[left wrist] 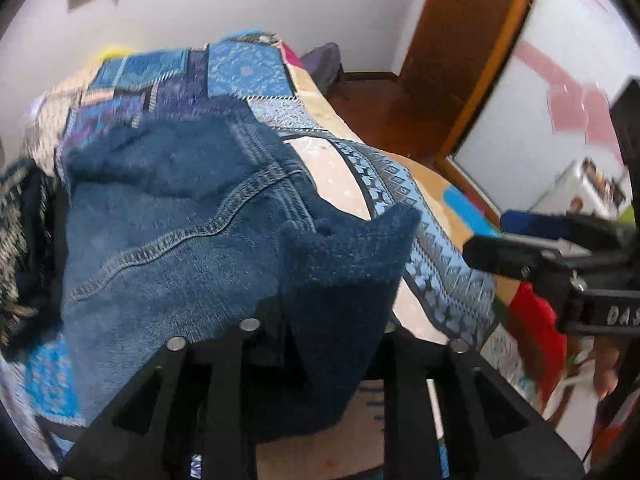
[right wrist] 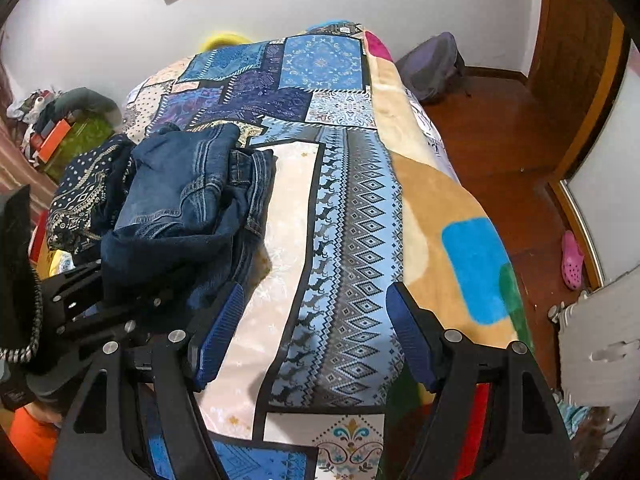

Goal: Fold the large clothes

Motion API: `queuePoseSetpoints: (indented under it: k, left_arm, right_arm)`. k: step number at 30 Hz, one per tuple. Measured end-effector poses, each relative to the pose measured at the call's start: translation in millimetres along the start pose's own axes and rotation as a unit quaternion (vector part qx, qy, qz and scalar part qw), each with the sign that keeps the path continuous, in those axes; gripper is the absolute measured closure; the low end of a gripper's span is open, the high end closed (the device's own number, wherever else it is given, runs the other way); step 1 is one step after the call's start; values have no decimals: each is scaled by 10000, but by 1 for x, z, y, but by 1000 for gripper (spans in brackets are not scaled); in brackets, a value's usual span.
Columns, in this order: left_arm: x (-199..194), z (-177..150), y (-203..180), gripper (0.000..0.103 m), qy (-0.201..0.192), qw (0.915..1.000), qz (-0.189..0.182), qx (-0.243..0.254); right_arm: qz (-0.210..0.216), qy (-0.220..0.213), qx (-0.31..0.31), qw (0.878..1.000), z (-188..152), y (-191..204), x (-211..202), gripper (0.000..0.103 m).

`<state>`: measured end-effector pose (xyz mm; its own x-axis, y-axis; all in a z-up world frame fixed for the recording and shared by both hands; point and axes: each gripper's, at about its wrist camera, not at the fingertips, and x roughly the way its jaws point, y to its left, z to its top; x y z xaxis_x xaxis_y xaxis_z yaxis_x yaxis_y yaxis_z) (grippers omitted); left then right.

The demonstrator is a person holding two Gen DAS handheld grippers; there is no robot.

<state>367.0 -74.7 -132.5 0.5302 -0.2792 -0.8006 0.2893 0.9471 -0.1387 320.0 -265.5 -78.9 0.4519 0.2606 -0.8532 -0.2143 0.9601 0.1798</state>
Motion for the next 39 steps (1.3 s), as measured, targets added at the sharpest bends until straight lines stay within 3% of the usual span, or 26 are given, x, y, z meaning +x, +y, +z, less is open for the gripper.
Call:
queuePoseSetpoints:
  k: [1,4,8,13,15,19,26,30,36,39]
  left_arm:
    - [-3,-1,-3,64,18,10000,-49,52]
    - [-22,-2,-6,47,-5,9997,-151,179]
    - [-55,-3,0,32,-313,9984,334,327]
    - [-97,-6,33,11,-892,9918,910,131]
    - [-105,-7,50,8,-973,9891,1108,23]
    - [-103,-11,88,8,-803,9866,1397,-245]
    - [-64,-41,136,8,-109,9889,1194,-876]
    - [-44,-62,148,7,132,9861,1358,-953]
    - [-47,-79,169,7,102,9825,837,-1662]
    - [-57,-78,171,7,-64,9791,1298,-1562]
  right_arm:
    - [26,-30,-14,10000,-1,1,-1,33]
    - [128,-152,-86,9998,2,7,-9,33]
    - [297,-359,-249,9986,6,22,-22,33]
    - [465,-576,-600,9955,17,55,-30,28]
    - [508,-642,-730,9940,20,69,-29,23]
    - [523,-622,-1067,9910,21,96,-14,22]
    - [89,-228,-1310,9911,11,104,22,22]
    - [39,170,-876,9960,0,79,41,22]
    - [439,263,-264,9983,-11,56,41,21]
    - [415,234,-251,9985,-11,59,38,21]
